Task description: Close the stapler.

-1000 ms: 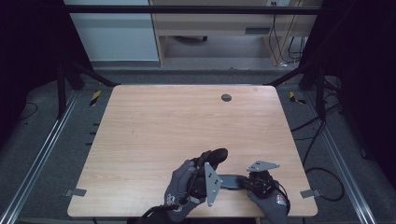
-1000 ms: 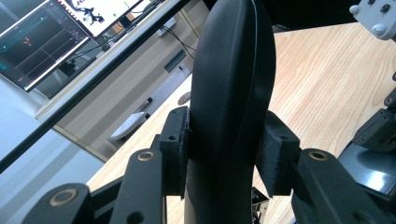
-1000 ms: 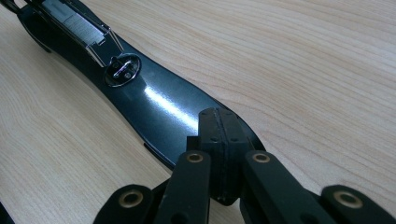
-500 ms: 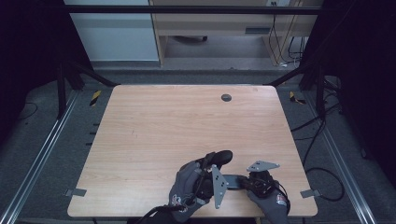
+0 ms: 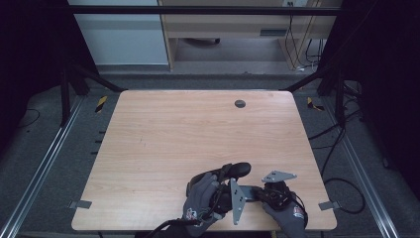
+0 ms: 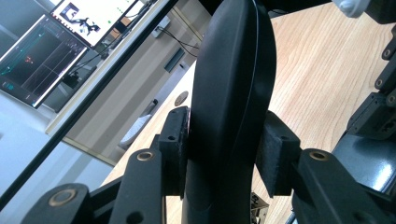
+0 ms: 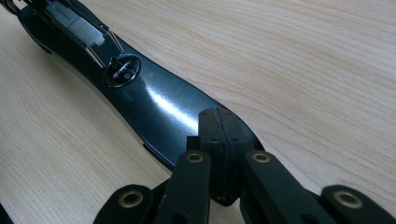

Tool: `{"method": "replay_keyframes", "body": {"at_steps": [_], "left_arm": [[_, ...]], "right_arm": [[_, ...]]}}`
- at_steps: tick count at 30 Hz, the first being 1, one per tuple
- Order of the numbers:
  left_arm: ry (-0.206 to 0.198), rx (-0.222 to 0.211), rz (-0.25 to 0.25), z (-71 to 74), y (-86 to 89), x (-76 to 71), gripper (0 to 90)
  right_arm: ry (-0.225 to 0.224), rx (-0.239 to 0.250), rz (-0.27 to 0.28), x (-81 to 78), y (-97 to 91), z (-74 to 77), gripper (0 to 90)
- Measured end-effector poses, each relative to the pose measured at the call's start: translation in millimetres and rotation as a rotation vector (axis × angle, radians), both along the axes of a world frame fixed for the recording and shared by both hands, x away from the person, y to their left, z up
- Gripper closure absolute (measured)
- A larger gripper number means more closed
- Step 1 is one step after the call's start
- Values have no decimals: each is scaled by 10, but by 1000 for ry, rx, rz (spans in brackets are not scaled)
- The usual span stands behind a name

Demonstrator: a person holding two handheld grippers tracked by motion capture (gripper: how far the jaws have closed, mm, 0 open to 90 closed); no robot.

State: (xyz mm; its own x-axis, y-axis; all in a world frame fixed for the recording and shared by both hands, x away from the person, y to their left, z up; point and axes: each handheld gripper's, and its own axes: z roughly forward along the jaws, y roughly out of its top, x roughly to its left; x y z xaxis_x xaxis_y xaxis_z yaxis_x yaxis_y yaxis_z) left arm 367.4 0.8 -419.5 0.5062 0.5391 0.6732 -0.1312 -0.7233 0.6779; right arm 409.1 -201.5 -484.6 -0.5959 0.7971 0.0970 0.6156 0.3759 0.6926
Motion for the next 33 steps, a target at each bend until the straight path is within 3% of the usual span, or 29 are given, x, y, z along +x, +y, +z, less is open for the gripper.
{"method": "replay_keyframes", "body": {"at_steps": [33], "left_arm": [[-21, 84, -24, -158, -158, -11, 576]], "right_arm": [[-1, 1, -6, 1, -17, 1, 900]]}}
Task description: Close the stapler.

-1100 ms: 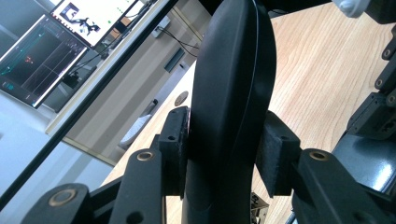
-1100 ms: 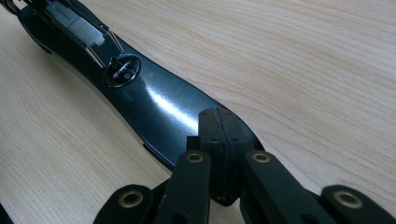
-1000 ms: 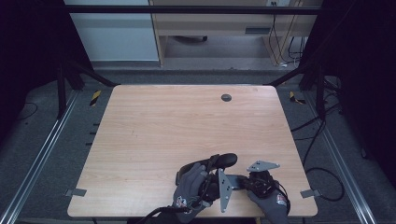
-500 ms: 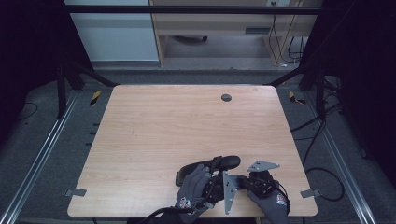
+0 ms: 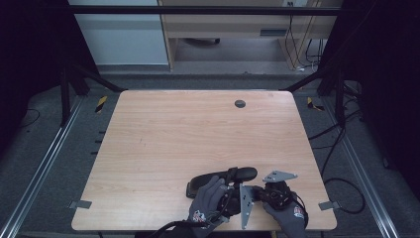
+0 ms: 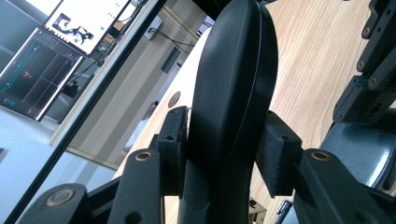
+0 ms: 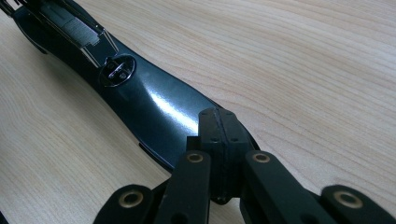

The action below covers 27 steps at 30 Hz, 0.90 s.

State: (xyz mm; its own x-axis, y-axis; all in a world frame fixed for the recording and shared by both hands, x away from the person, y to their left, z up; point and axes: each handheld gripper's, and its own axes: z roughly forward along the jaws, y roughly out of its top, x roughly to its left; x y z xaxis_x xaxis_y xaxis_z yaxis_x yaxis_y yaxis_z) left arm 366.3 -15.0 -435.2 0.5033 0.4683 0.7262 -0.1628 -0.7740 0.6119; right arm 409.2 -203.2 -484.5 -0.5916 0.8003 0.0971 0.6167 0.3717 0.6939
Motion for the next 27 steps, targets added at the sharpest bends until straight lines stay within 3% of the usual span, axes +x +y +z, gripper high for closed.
{"method": "replay_keyframes", "body": {"at_steps": [9, 27], "left_arm": [[-2, 18, -5, -28, -27, 1, 575], [-7, 94, -23, -151, -128, -1, 566]], "right_arm": [[-2, 8, -7, -3, -37, -10, 900], [5, 7, -10, -5, -69, -8, 900]]}}
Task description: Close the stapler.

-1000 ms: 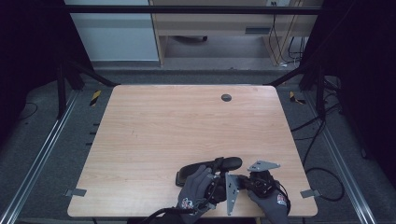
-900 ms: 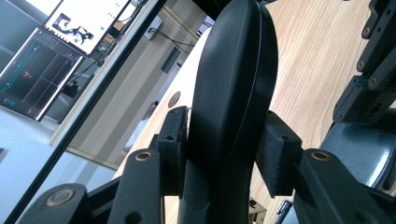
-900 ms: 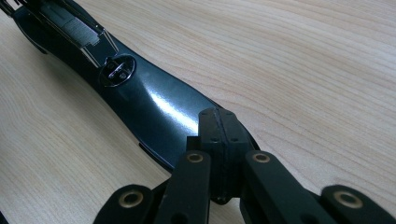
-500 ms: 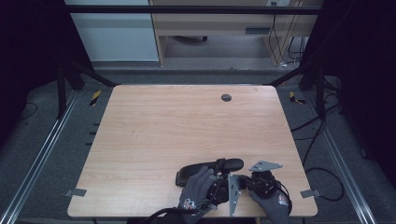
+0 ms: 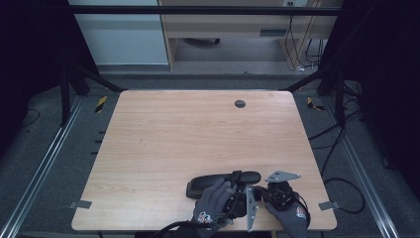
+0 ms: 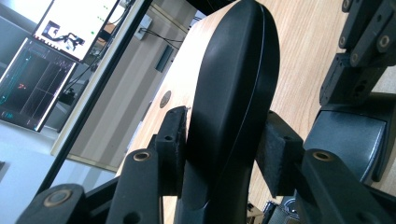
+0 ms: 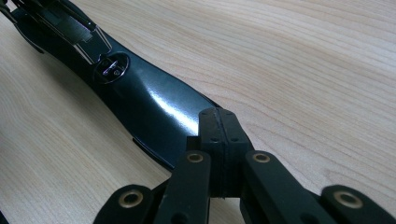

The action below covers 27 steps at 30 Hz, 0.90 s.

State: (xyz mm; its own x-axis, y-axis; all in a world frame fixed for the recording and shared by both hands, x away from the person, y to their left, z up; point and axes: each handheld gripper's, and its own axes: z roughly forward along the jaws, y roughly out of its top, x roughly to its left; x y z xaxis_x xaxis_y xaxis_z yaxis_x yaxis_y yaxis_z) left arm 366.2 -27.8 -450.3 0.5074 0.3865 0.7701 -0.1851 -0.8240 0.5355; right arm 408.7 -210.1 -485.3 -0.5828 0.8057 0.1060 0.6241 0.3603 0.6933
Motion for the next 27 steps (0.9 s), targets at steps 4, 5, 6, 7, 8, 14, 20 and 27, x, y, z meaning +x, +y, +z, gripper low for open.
{"method": "replay_keyframes", "body": {"at_steps": [4, 5, 6, 7, 8, 14, 20, 27], "left_arm": [[-2, 23, -3, -33, -28, -1, 564], [-4, 31, -5, -42, -36, 0, 563], [-2, 37, -5, -55, -45, -2, 562], [-6, 46, -6, -61, -50, -2, 562], [-3, 44, -7, -72, -54, -2, 561], [-2, 58, -11, -99, -71, -4, 559], [-1, 76, -19, -134, -85, -12, 554], [-1, 94, -28, -171, -98, -20, 547]], "right_arm": [[1, 1, 1, 1, -2, 0, 900], [1, 0, 0, 0, -1, 0, 900], [0, 0, 1, 0, -1, 0, 900], [1, 0, 1, 0, -2, 0, 900], [0, 3, 2, 2, -2, -1, 900], [-4, -3, 1, 2, -2, 0, 900], [0, -2, -1, -4, 8, 3, 900], [-8, -4, -3, 4, -19, 13, 900]]}}
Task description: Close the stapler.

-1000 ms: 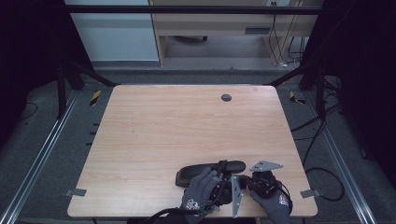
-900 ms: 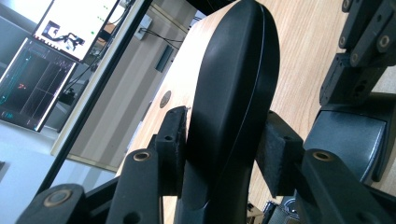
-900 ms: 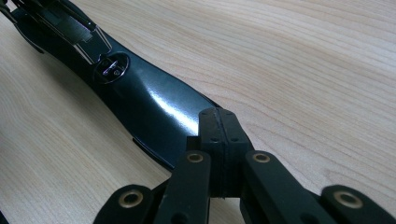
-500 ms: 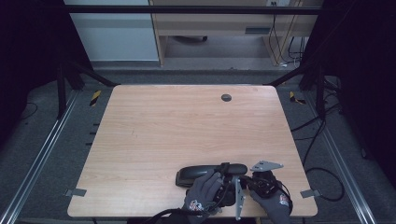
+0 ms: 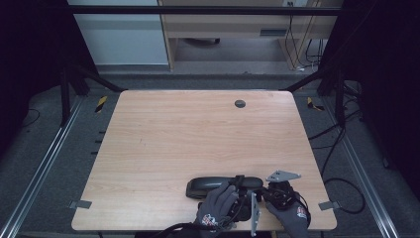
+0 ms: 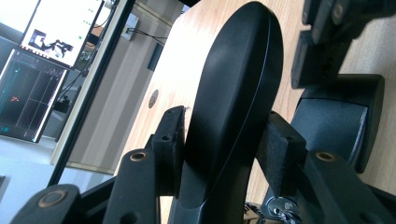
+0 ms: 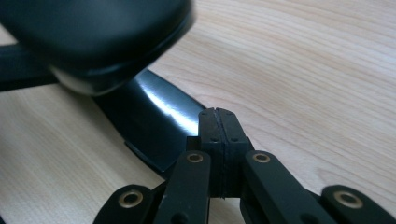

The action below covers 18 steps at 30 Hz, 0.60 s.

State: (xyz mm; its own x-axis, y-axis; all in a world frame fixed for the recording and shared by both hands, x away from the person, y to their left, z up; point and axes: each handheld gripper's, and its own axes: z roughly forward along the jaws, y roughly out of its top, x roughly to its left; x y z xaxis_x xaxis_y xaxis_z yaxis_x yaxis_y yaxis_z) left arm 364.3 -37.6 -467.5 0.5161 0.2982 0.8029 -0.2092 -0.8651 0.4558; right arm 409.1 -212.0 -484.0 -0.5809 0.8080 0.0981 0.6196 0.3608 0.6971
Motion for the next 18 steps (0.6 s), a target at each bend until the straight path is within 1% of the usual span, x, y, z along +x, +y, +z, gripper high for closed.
{"method": "replay_keyframes", "body": {"at_steps": [1, 3, 4, 5, 6, 8, 10, 13, 16, 17, 18], "left_arm": [[1, 2, 0, -2, -1, 0, 547], [3, 12, 1, -6, -5, 1, 545], [3, 15, 2, -9, -8, 1, 544], [4, 11, -1, -18, -14, 4, 544], [4, 11, -1, -18, -14, 4, 543], [7, 11, 0, -18, -18, 7, 542], [9, 14, -1, -14, -20, 12, 542], [11, 24, 3, -7, -26, 19, 541], [15, 23, -1, -8, -25, 22, 535], [31, 12, -21, 0, -21, 30, 518], [31, 12, -21, 0, -21, 30, 488]], "right_arm": [[-5, 4, -10, 4, -16, 5, 900], [8, 16, -38, 2, -38, 24, 900], [7, 21, -48, 3, -60, 30, 900], [-4, 21, -46, 10, -91, 31, 897], [-4, 28, -59, 10, -104, 36, 893], [-15, 23, -69, 16, -145, 42, 885], [-13, 31, -85, 17, -150, 47, 882], [-19, 20, -83, 31, -161, 40, 873], [-23, 18, -85, 35, -160, 39, 854], [-23, 18, -88, 35, -162, 41, 843], [-24, 21, -90, 35, -162, 44, 834]]}}
